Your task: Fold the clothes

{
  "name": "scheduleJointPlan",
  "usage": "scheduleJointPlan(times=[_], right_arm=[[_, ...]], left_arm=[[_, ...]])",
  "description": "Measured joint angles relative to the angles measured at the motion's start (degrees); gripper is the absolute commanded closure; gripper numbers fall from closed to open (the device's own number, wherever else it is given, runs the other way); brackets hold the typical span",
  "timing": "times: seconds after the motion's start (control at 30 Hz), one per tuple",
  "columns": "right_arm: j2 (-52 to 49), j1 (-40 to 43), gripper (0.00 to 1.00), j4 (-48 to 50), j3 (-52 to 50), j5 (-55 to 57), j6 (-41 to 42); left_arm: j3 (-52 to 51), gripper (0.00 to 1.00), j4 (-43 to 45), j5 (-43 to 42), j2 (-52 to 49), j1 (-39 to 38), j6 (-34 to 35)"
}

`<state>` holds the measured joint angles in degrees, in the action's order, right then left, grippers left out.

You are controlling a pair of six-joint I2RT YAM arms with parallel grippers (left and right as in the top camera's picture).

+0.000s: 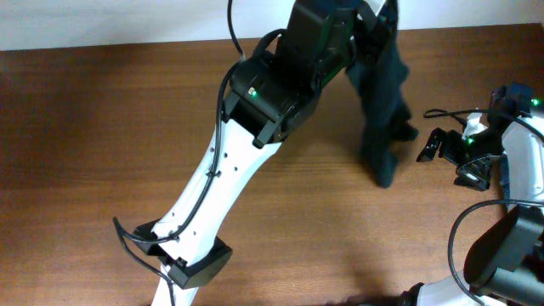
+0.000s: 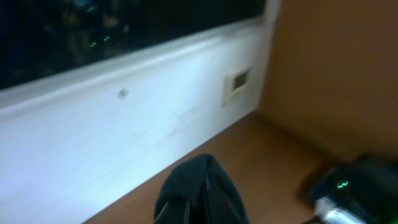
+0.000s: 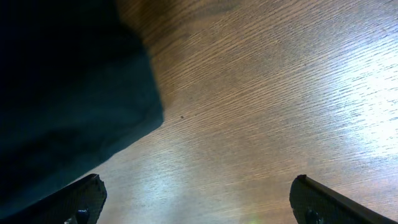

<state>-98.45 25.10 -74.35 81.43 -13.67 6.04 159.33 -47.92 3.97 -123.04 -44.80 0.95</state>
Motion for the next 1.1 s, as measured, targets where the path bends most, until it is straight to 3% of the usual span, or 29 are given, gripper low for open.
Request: scheduleJointPlan(times=[0.4,0.5,0.63,0.77,0.93,1.1], right_arm=[[0.0,3.7,0.0,2.0,0.0,2.0,1.9],[0.0,7.2,0.11,1.6,0.0,-0.6,1.0],[0.0,8.6,0.29,0.1,0.0,-10.0,-6.2],[0.2,7.8,0.37,-0.9,0.0,-20.1,-15.0],[2.3,7.7,0.37,-1.1,0.0,-31.8,-26.6],[6.4,6.0,0.29,-0.9,0.0,-41.0,-36.9]], left_arm=[[0.0,1.0,-3.3,0.5,1.9,0.9,-6.0],[0.0,1.0,-3.3,0.6,2.5,0.7,-6.6],[0.0,1.0,-3.4,0.8,2.8,0.7,-8.5],[0.0,1.0,-5.3,1.0,2.8,0.7,-13.8],[0.0,1.0,-9.0,0.5,3.4,0.7,-21.4],[0.0,1.0,-11.7,-2.7,5.6,1.0,-26.5]])
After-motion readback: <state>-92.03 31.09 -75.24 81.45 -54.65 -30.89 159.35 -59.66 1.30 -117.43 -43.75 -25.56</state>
